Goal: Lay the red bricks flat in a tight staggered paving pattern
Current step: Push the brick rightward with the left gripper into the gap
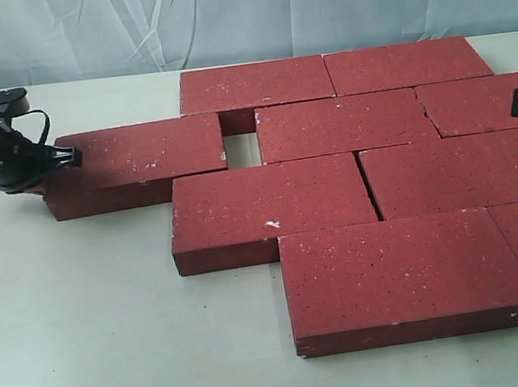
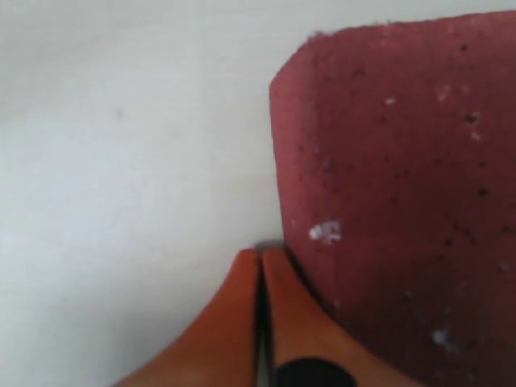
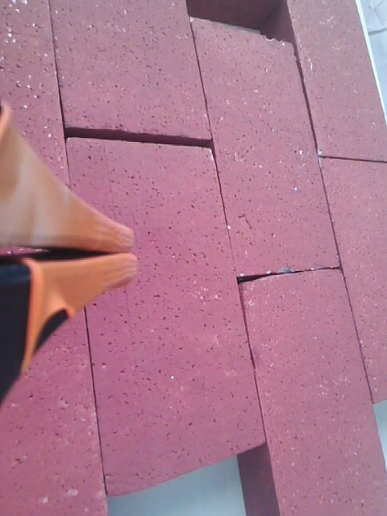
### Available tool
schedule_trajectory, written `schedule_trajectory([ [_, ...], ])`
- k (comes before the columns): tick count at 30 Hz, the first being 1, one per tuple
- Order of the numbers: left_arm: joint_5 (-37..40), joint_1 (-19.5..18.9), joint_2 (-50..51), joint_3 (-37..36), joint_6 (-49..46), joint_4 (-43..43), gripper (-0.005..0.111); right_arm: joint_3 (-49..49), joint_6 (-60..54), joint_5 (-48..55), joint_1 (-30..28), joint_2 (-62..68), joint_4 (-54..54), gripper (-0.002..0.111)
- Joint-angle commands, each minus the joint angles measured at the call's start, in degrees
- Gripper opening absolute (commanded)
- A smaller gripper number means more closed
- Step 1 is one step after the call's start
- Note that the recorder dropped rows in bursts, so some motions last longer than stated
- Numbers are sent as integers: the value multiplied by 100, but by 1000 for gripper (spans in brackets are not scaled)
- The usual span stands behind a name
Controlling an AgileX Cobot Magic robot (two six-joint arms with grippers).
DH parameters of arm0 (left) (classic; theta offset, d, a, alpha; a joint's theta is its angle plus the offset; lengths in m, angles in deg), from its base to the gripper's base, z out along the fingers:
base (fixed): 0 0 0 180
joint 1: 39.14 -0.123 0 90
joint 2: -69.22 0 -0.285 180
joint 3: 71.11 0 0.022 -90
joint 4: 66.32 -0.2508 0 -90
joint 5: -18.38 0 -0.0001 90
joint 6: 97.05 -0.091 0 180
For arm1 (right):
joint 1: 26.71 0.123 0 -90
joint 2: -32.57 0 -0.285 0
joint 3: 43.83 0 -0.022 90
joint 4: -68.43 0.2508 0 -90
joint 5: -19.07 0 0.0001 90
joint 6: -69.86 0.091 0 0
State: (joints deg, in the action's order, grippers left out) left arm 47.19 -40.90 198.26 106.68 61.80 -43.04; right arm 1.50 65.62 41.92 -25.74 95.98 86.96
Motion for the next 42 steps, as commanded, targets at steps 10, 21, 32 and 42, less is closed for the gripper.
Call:
schedule_trajectory([
  [10, -466, 417, 46, -14, -343, 350, 0, -39, -18, -16, -22, 5, 7, -1],
  [21, -541, 595, 46, -14, -343, 550, 0, -39, -18, -16, -22, 5, 7, -1],
  [32, -255, 263, -49, -14, -308, 525, 0, -39, -18, -16, -22, 5, -5, -1],
  [42, 725, -37, -724, -172, -169, 394, 0, -39, -18, -3, -22, 5, 15, -1],
])
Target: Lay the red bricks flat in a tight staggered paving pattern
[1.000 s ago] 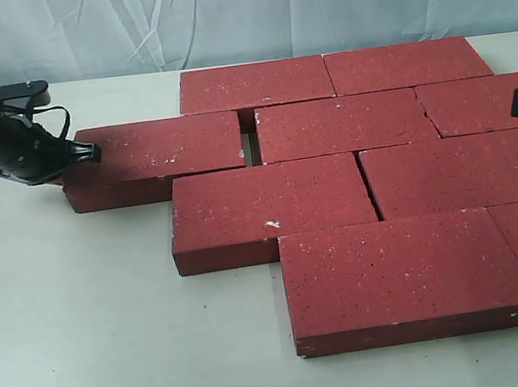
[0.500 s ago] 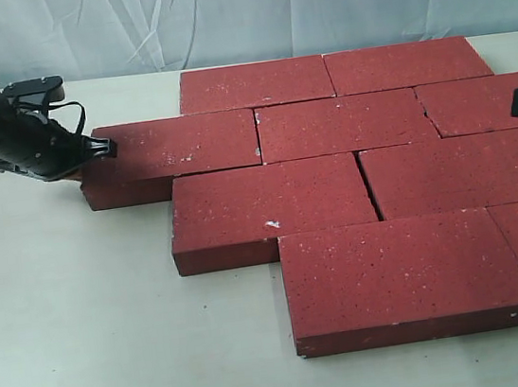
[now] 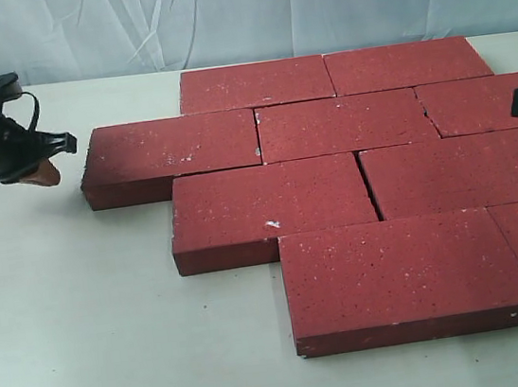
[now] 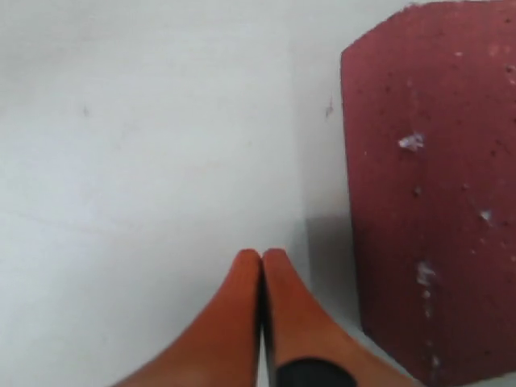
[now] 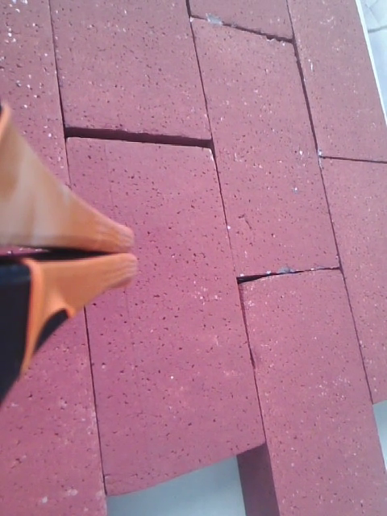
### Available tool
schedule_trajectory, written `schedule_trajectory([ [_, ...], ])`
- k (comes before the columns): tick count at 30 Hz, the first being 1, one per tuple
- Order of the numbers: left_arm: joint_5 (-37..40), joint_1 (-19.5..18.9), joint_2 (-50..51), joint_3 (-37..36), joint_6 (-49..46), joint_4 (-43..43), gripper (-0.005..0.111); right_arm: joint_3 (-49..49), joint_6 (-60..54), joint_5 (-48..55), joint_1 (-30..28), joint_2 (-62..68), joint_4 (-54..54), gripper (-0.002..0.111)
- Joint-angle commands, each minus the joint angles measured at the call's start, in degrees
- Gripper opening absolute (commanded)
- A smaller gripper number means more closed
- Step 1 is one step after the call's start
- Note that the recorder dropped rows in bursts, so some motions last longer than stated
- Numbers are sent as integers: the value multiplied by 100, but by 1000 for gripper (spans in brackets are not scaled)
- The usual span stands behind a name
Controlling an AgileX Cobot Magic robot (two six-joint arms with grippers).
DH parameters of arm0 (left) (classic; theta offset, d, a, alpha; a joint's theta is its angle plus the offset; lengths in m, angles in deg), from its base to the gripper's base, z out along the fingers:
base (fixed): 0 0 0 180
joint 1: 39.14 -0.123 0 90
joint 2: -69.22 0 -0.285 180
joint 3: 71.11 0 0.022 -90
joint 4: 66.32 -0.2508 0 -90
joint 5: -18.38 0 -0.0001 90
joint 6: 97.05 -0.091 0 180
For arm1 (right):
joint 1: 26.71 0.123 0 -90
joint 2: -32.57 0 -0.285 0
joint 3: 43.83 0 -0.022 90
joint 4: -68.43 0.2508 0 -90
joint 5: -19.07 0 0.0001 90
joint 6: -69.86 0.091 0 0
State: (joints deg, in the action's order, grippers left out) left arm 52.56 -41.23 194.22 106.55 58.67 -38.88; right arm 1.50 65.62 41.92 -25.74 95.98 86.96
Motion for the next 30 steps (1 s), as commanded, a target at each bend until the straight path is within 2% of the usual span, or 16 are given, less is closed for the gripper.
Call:
schedule_trajectory([
  [1, 176, 11, -410, -245, 144, 24, 0, -39, -18, 20, -22, 5, 16, -1],
  [5, 99, 193, -723, -661, 165, 13, 0, -39, -18, 100, -22, 5, 25, -1],
  [7, 23, 416, -830, -898, 179, 13, 0, -39, -18, 110, -22, 5, 85, -1],
  [13, -464, 1570, -853, -1274, 282, -1, 0, -39, -18, 235, -22, 5, 112, -1],
  [19, -832, 2242, -853, -1274, 328, 163, 0, -39, -18, 272, -22, 5, 128, -1],
  [23, -980, 2399, -853, -1274, 328, 257, 0, -39, -18, 282, -22, 5, 128, -1],
  [30, -1003, 2401, -853, -1274, 328, 395, 0, -39, -18, 292, -22, 5, 128, -1],
])
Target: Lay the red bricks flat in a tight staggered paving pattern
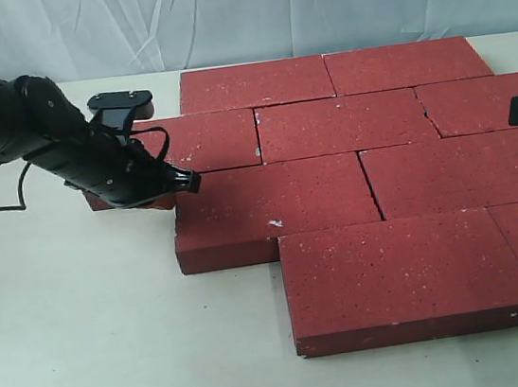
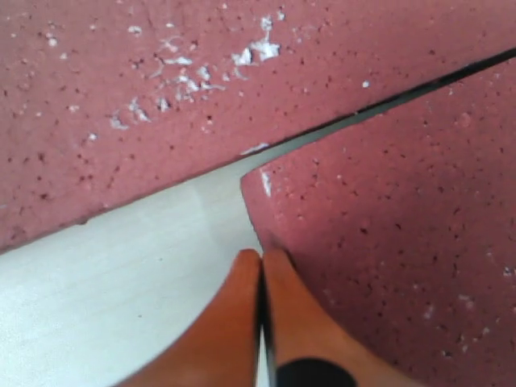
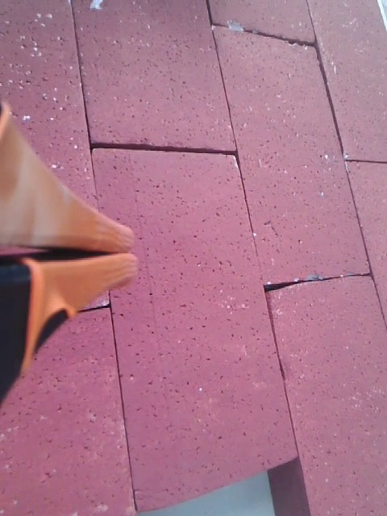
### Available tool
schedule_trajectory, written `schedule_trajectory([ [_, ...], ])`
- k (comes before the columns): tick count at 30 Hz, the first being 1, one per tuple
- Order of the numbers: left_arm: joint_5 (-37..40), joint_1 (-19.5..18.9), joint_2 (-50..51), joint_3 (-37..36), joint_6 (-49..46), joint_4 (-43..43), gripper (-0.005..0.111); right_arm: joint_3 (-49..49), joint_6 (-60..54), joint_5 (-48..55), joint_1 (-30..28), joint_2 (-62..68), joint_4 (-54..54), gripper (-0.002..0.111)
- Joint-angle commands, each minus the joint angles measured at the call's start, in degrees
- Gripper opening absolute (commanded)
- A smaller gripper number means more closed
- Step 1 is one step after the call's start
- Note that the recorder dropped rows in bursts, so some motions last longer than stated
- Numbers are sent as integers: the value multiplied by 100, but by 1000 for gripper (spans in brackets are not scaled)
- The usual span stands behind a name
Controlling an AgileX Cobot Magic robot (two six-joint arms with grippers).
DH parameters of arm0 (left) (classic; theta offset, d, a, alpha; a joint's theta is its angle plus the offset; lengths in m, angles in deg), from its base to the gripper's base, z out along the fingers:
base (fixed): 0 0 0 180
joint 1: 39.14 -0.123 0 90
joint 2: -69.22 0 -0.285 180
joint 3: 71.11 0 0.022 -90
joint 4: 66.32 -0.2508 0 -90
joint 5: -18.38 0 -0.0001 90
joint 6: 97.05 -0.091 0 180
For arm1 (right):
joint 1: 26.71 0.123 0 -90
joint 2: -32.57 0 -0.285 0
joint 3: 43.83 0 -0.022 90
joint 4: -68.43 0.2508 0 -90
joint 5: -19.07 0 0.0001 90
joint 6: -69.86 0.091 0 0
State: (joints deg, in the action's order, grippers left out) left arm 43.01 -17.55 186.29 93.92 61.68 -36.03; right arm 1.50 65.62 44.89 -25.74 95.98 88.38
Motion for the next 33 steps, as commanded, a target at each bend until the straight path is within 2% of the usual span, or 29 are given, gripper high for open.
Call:
schedule_trajectory([
  [1, -49, 19, -59, -11, 27, 123, 0, -39, -18, -4, -22, 5, -14, -1],
  [6, -11, -9, -59, -11, 27, 31, 0, -39, -18, 35, -22, 5, -25, -1],
  [13, 348, -265, -59, -11, 214, -157, 0, -39, -18, 60, -22, 5, -25, -1],
  [27, 229, -5, -59, -11, 228, -20, 0, -39, -18, 60, -22, 5, -25, -1],
  [33, 524, -366, -324, -11, 321, -198, 0, -39, -44, 88, -22, 5, -37, -1],
])
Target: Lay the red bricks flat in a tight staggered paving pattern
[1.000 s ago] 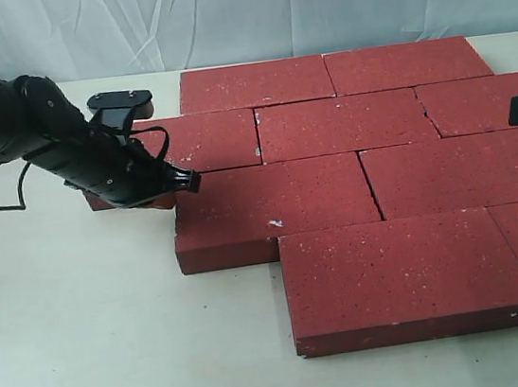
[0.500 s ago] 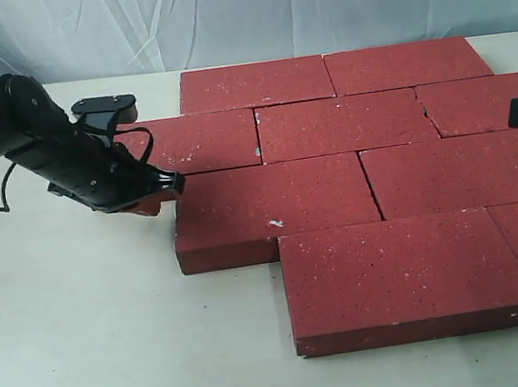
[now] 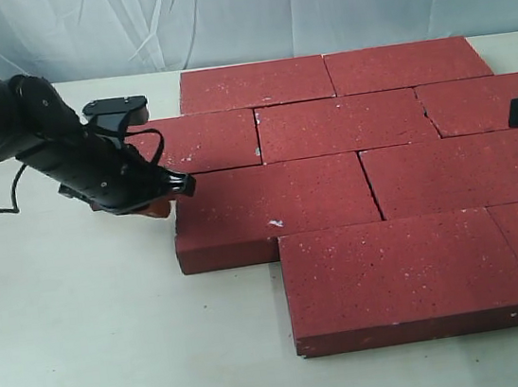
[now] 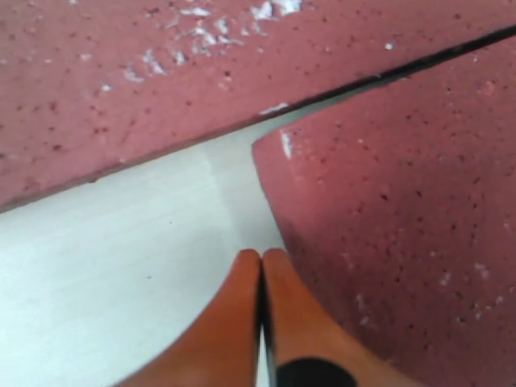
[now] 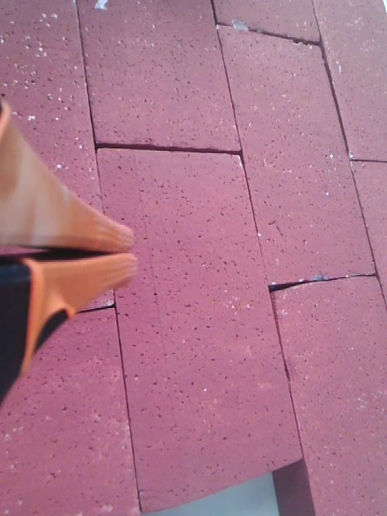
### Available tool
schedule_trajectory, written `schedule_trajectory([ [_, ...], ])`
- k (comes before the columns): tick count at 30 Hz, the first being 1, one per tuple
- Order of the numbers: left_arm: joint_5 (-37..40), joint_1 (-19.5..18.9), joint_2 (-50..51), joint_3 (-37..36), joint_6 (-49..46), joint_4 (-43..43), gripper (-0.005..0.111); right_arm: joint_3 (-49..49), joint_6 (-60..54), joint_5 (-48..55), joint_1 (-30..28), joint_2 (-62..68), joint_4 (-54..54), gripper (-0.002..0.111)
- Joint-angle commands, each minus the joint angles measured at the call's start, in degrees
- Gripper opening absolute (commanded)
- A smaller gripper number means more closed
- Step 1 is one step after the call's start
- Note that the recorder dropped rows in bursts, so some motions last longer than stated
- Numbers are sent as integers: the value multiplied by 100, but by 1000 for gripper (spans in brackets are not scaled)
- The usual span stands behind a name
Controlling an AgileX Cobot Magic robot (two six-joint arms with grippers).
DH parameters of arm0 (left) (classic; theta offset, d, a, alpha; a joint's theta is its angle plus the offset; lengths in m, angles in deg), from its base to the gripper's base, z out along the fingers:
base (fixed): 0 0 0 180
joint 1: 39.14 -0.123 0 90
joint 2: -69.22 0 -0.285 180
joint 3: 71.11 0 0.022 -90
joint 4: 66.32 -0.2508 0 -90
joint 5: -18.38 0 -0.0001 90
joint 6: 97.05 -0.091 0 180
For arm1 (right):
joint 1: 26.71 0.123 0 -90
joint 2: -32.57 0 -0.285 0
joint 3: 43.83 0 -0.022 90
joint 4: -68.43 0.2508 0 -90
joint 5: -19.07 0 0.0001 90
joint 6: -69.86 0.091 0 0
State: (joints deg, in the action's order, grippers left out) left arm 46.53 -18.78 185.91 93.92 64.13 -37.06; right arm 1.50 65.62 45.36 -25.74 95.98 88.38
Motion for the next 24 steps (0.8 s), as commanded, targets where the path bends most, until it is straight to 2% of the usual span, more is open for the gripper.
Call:
schedule_trajectory([
  [1, 240, -317, -395, -11, 76, -111, 0, -39, -45, 51, -22, 5, -37, -1],
  [8, 403, -483, -1390, -167, 268, -683, 0, -39, -45, 65, -22, 5, -37, -1],
  [19, -271, -483, -3648, -1606, 386, -871, 0, -39, -45, 61, -22, 5, -37, -1],
  [24, -289, -483, -4628, -2036, 386, -894, 0, -39, -45, 15, -22, 5, -37, -1],
])
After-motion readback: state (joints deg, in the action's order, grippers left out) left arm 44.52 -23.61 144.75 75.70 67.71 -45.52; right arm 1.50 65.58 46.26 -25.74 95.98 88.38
